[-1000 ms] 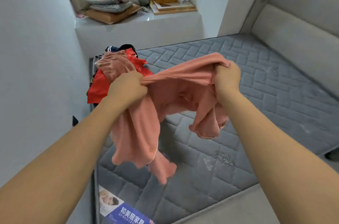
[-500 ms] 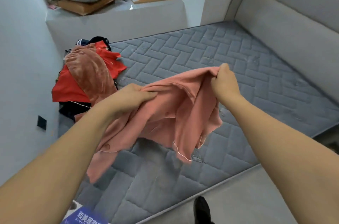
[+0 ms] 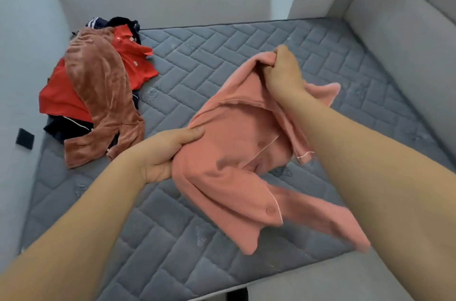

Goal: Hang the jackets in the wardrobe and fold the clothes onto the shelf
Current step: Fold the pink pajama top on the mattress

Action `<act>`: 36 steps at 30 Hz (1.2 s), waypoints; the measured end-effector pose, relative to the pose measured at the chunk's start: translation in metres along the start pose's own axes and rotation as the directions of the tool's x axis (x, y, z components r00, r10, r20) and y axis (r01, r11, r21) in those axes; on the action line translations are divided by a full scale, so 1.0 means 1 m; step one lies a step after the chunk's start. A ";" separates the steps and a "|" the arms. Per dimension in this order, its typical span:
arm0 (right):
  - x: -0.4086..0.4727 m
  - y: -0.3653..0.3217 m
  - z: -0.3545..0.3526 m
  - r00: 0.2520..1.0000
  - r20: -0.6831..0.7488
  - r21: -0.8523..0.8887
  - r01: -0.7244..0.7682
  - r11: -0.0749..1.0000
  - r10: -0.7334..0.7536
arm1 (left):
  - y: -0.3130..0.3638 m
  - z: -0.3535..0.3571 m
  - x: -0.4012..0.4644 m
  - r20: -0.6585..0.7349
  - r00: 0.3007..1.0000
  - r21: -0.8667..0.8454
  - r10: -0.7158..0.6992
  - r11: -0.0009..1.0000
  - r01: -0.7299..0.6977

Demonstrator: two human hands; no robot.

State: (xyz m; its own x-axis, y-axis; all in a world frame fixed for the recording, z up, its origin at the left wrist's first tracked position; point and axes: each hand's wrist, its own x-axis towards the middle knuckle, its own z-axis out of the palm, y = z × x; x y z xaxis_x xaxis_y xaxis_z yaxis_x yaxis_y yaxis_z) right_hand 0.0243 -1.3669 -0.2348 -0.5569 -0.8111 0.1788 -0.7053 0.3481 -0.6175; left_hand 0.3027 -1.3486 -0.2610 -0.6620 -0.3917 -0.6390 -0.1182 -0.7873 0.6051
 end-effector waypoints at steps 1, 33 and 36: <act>0.004 -0.007 0.030 0.999 0.042 -0.009 0.026 1.000 -0.026 | -0.007 -0.024 0.011 -0.036 0.999 -0.027 -0.014 1.000 0.013; -0.073 0.268 0.370 0.849 0.338 0.320 -0.511 0.798 0.407 | -0.159 -0.187 0.365 -0.578 0.627 0.551 0.523 0.816 -0.172; -0.069 0.244 0.370 0.826 0.440 0.193 -0.470 0.861 0.353 | -0.131 -0.250 0.291 -0.903 0.359 0.047 0.234 0.886 -0.460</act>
State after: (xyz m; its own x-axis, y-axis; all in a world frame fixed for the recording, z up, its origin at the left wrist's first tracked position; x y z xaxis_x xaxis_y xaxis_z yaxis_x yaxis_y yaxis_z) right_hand 0.0529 -1.3998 -0.6808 -0.5160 -0.7538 -0.4068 -0.2612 0.5907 -0.7634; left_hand 0.3111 -1.4783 -0.6451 0.4029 -0.7553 -0.5170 0.1655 -0.4954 0.8527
